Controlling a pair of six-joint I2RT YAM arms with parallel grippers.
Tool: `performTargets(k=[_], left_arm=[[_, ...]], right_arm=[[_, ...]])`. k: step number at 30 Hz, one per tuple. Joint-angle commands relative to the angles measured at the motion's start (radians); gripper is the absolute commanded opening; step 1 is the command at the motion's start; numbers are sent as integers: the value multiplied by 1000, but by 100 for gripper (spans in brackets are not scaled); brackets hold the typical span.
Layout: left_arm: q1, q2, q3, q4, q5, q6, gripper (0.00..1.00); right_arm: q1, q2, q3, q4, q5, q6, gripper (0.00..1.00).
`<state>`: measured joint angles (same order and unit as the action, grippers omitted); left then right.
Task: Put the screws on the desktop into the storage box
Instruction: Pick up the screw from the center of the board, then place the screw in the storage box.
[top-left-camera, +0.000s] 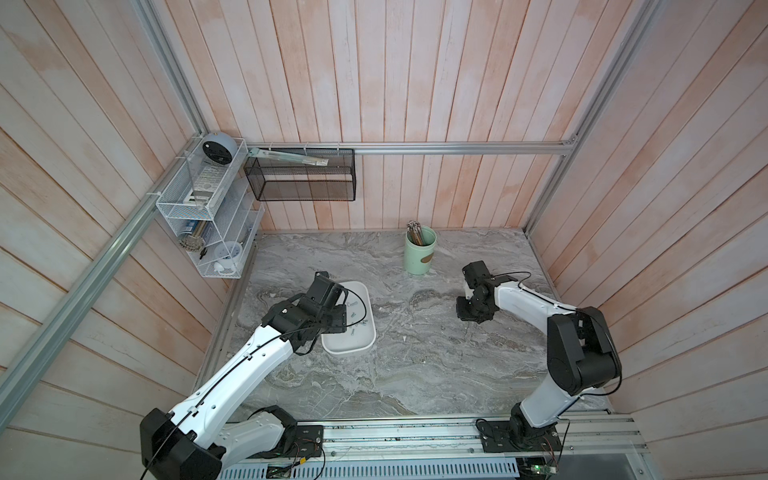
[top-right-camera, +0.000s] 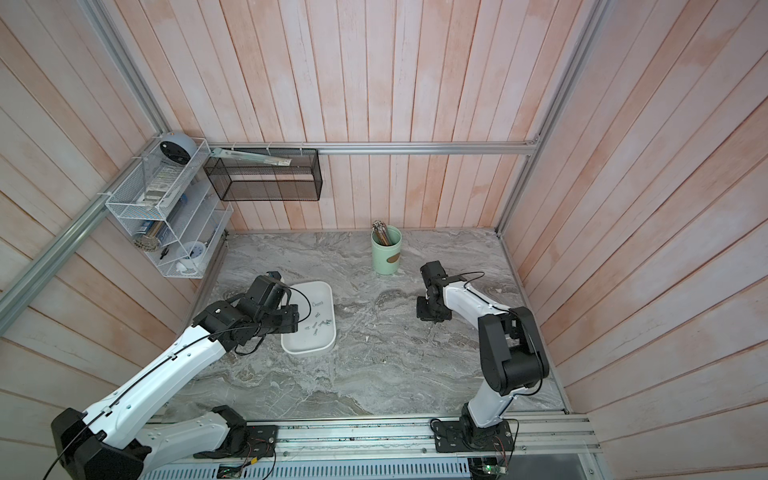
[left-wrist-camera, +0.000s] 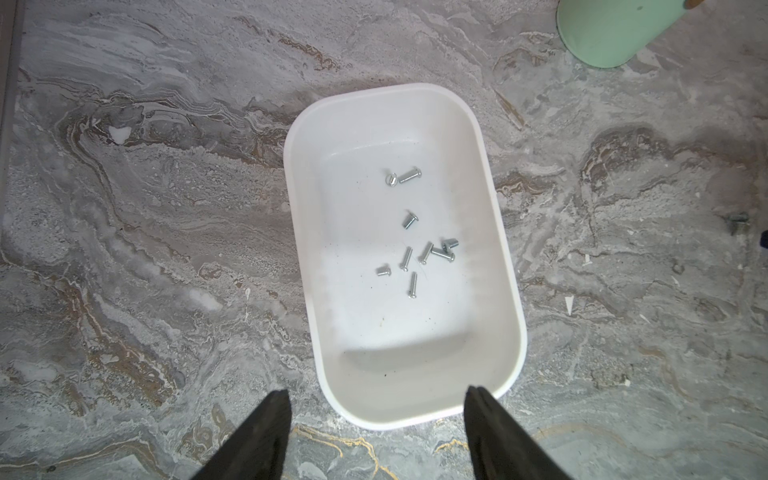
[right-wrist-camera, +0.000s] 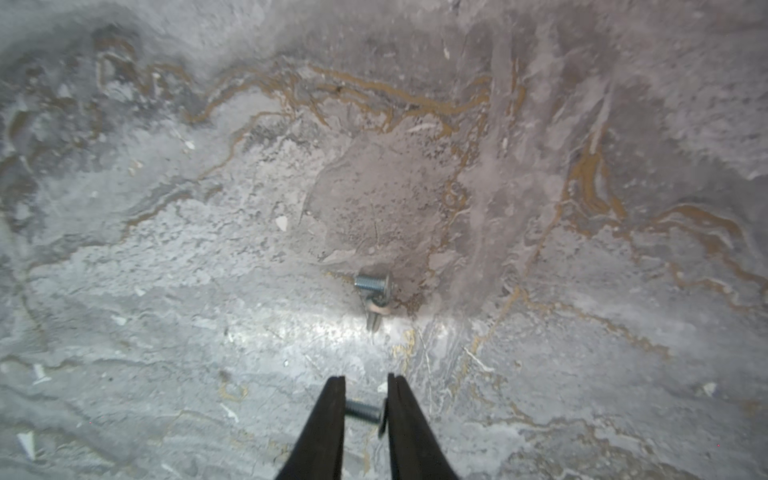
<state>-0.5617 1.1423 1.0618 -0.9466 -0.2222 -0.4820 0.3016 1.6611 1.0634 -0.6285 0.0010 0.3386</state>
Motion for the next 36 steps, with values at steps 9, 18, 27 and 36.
performTargets(k=[9,18,27,36], left_arm=[[3,2,-10,-6,-38,10,72],[3,-7,-10,-12,-59,6,72],[3,-19,-14,-12,-63,3,72],[3,-15,-11,-15,-66,3,72]], right_arm=[[184,-74,73,40,-196,132,23],[458,40,236,162,-249,247,23],[593,250,443,164,-272,252,24],[627,343,554,101,-240,228,37]])
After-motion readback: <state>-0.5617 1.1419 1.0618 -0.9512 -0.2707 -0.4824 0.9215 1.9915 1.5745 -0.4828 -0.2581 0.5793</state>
